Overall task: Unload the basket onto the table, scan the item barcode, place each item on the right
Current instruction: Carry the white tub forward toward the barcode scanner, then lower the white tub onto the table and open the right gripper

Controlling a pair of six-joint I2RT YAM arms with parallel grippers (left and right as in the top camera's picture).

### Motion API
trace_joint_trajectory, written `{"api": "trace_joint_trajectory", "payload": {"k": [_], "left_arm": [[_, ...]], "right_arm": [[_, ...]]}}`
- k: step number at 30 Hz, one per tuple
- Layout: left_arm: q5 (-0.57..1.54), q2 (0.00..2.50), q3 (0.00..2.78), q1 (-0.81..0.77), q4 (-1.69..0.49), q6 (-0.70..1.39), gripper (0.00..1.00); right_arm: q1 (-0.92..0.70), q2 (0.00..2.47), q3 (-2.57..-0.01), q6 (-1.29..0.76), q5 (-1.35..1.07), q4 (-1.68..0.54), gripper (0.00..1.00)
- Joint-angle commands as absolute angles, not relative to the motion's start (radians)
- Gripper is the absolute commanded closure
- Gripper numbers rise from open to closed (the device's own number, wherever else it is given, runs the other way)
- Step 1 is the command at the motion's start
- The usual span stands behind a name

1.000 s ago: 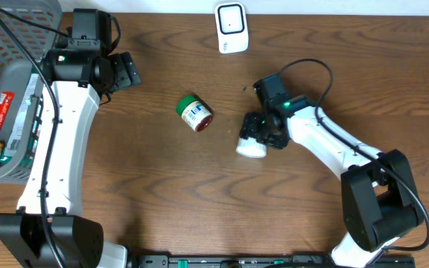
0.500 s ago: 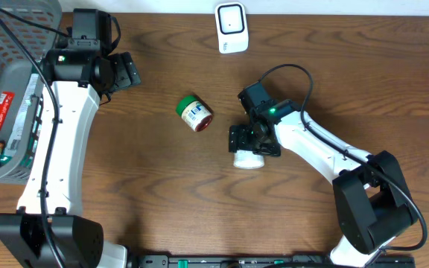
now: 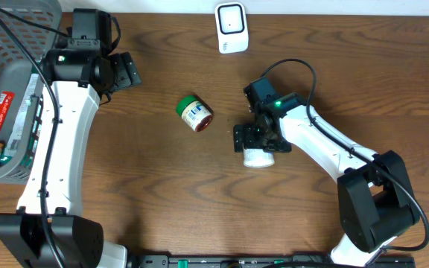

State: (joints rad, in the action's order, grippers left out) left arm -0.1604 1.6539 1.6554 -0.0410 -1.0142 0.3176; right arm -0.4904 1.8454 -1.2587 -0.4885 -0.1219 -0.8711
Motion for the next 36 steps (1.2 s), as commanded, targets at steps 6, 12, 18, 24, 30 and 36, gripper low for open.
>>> {"api": "trace_joint_trajectory", "payload": {"k": [6, 12, 18, 24, 30, 36], "left_arm": [[-0.166, 1.651, 1.649, -0.038, -1.016, 0.316, 0.02], [-0.166, 1.651, 1.649, -0.038, -1.016, 0.316, 0.02], [-0.166, 1.651, 1.649, -0.038, -1.016, 0.316, 0.02], [-0.166, 1.651, 1.649, -0.038, -1.016, 0.316, 0.02], [-0.166, 1.651, 1.649, -0.038, -1.016, 0.316, 0.02], [-0.166, 1.651, 1.649, -0.038, -1.016, 0.316, 0.02]], "right_arm": [[-0.491, 1.857, -1.279, -0.450, -0.042, -0.888, 0.01], [-0.490, 1.857, -1.279, -0.418, 0.041, -0.925, 0.01], [-0.491, 1.857, -1.279, -0.395, 0.042, -0.929, 0.01], [-0.492, 1.857, -1.279, -0.440, 0.088, -0.953, 0.01], [-0.491, 1.857, -1.279, -0.406, 0.081, -0.958, 0.62], [-0.492, 1.857, -1.279, -0.432, 0.081, -0.948, 0.01]]}}
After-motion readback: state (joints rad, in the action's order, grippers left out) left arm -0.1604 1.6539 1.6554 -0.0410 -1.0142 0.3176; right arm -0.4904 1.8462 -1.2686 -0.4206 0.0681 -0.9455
